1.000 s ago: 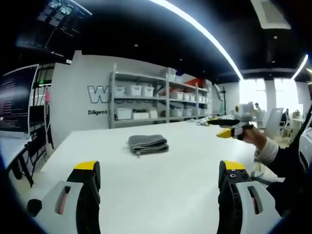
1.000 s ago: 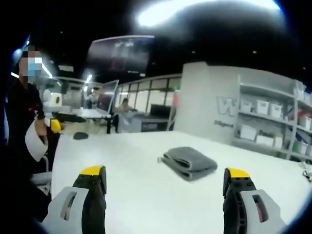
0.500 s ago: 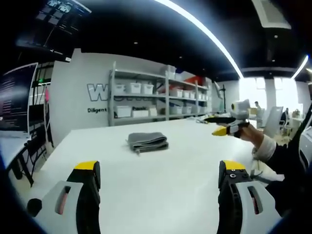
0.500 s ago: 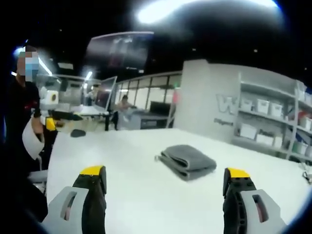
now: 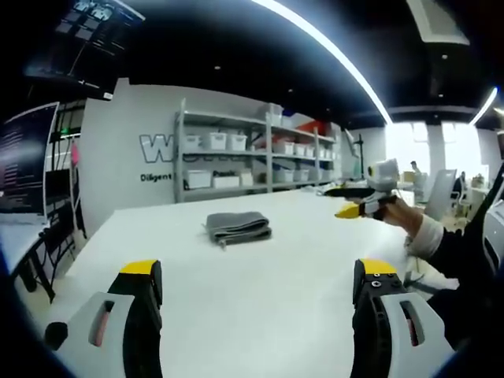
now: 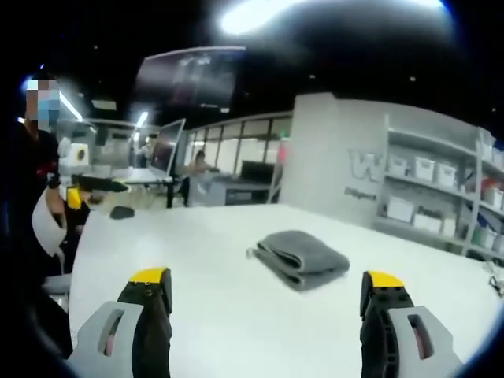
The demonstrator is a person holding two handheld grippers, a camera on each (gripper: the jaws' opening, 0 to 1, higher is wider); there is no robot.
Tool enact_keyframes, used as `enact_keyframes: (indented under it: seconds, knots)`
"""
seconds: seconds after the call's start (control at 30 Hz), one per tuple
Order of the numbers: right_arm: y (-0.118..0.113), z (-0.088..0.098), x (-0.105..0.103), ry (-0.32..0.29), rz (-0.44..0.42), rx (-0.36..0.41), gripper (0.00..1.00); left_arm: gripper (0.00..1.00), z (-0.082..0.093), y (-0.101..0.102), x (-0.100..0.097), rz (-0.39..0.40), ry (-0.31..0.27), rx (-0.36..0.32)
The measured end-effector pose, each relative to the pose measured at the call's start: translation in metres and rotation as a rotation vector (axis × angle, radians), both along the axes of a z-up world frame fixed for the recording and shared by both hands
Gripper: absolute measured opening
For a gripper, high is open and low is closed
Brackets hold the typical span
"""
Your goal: Open the folded towel by lifting each exposed corner and separating the folded layers until the towel lies flat within the target outline without major curled edges
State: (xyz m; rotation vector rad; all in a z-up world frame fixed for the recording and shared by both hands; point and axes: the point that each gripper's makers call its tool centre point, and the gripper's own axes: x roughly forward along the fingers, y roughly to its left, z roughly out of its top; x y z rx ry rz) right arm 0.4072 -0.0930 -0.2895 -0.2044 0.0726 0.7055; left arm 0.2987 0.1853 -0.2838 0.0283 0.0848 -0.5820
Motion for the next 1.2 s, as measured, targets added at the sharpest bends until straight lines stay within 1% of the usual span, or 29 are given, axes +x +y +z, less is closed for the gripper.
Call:
enact_keyframes:
  seconds: [0.27, 0.4, 0.57, 0.7, 0.83, 1.07, 1.2]
  knots:
    - [0.002, -0.008, 0.008, 0.015, 0.002, -0.024, 1.0, 1.0, 0.0, 0.002, 0.0, 0.005, -0.003, 0.0]
    - [0.003, -0.006, 0.012, 0.007, -0.004, -0.02, 1.0, 1.0, 0.001, 0.004, 0.001, 0.013, 0.001, -0.013]
    - [0.007, -0.004, 0.018, 0.008, -0.004, -0.014, 1.0, 1.0, 0.004, 0.003, 0.001, 0.009, -0.009, -0.033]
    - [0.008, -0.003, 0.021, 0.008, 0.008, -0.021, 1.0, 1.0, 0.003, 0.003, 0.001, 0.005, -0.009, -0.013]
    - [0.007, -0.002, 0.024, 0.016, 0.009, -0.001, 1.0, 1.0, 0.0, 0.003, 0.001, 0.006, 0.0, -0.003]
    - [0.007, -0.005, 0.029, 0.028, 0.012, 0.007, 1.0, 1.0, 0.001, 0.004, 0.002, 0.012, -0.007, -0.011]
    - [0.009, -0.006, 0.032, 0.032, 0.016, 0.012, 0.99, 1.0, 0.0, 0.003, 0.003, 0.01, 0.002, -0.012]
